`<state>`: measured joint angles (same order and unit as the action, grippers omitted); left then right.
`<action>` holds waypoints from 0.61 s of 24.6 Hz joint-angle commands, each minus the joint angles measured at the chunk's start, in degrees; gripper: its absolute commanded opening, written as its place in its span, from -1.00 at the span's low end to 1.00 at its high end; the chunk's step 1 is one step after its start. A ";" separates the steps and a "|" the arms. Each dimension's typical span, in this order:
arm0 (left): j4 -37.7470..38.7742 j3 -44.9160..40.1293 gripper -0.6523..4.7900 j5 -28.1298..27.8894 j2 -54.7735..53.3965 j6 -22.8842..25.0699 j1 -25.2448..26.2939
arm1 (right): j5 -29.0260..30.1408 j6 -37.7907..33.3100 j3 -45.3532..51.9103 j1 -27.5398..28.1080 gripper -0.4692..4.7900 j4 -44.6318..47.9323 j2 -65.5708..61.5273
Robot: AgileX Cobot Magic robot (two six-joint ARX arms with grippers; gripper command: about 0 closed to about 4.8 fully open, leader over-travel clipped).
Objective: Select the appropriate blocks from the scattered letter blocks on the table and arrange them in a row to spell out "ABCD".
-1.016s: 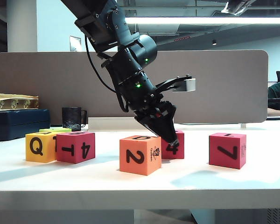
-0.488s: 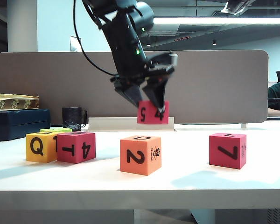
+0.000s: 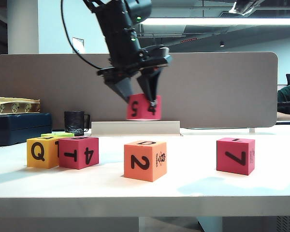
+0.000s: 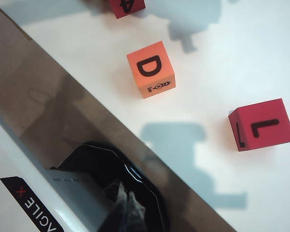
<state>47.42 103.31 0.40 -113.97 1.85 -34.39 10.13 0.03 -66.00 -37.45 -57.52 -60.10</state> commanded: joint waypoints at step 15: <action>12.55 -6.80 0.10 1.99 2.49 -7.28 1.77 | 0.09 0.00 -0.33 -0.02 -0.83 2.38 0.17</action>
<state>61.45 97.71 2.22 -111.63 -4.99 -32.32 10.13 0.03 -66.00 -37.45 -56.21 -60.10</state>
